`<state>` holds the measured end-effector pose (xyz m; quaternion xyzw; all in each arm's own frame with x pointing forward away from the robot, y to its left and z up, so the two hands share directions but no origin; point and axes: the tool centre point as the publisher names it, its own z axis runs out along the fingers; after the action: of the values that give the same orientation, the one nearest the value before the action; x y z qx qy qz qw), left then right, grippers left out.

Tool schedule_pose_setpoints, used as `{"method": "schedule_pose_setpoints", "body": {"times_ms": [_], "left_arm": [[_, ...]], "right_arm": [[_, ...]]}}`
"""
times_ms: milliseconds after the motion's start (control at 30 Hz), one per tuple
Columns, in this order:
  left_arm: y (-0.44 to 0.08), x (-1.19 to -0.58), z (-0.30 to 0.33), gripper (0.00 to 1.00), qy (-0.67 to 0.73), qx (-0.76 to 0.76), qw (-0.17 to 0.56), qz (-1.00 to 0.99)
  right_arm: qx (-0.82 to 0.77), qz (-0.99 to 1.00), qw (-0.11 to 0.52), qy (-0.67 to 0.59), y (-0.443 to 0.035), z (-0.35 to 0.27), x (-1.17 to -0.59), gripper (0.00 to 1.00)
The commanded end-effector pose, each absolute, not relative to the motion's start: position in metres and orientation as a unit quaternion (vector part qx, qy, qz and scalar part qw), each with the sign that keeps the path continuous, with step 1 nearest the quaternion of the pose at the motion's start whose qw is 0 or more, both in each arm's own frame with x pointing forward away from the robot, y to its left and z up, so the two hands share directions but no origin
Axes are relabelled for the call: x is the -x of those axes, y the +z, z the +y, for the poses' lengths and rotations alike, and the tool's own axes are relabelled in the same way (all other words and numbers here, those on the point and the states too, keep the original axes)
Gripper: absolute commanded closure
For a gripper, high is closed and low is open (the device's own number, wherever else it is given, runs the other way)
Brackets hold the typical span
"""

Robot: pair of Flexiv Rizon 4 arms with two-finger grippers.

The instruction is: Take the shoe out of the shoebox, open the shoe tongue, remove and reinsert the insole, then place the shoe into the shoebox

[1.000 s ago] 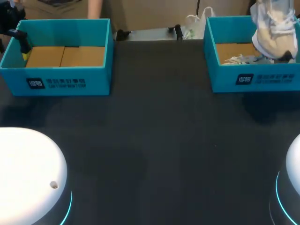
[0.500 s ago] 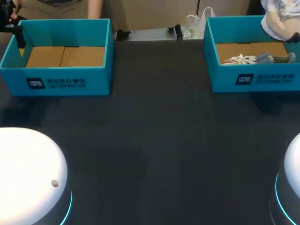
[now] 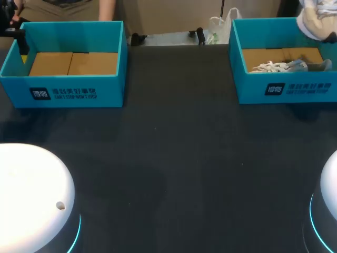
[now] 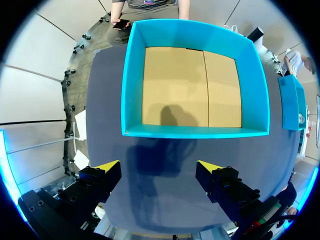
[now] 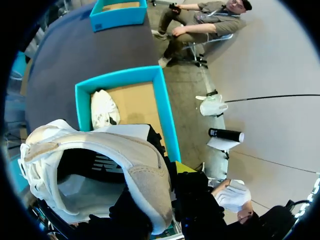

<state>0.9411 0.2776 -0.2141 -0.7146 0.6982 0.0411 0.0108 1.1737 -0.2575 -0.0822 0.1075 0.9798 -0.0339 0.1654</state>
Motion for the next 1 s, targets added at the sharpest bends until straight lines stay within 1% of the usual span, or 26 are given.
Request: {"method": "schedule_pose_setpoints", "body": {"times_ms": [33,133,200,333,433,500,567,1000], "left_arm": [[-0.214,-0.94,0.278,0.0,0.041,0.714,0.011,0.698],[-0.214,-0.94,0.278,0.0,0.041,0.714,0.011,0.698],[-0.214,-0.94,0.278,0.0,0.041,0.714,0.011,0.698],[-0.214,-0.94,0.278,0.0,0.041,0.714,0.011,0.698],[-0.214,-0.94,0.278,0.0,0.041,0.714,0.011,0.698],[-0.214,-0.94,0.278,0.0,0.041,0.714,0.011,0.698],[-0.214,-0.94,0.278,0.0,0.041,0.714,0.011,0.698],[-0.214,-0.94,0.278,0.0,0.041,0.714,0.011,0.698]], "right_arm": [[-0.103,0.984,0.145,-0.018,-0.091,-0.275,-1.208,1.0],[-0.093,0.986,0.135,-0.031,-0.098,-0.283,-1.219,1.0],[-0.129,0.982,0.134,-0.038,-0.097,-0.288,-1.224,1.0],[-0.268,0.949,0.157,-0.056,-0.096,-0.299,-1.222,1.0],[-0.371,0.913,0.159,-0.058,-0.098,-0.309,-1.215,1.0],[-0.435,0.885,0.158,-0.049,-0.1,-0.317,-1.21,1.0],[-0.503,0.853,0.131,-0.042,-0.103,-0.328,-1.203,1.0],[-0.503,0.853,0.131,-0.042,-0.103,-0.328,-1.203,1.0]]}}
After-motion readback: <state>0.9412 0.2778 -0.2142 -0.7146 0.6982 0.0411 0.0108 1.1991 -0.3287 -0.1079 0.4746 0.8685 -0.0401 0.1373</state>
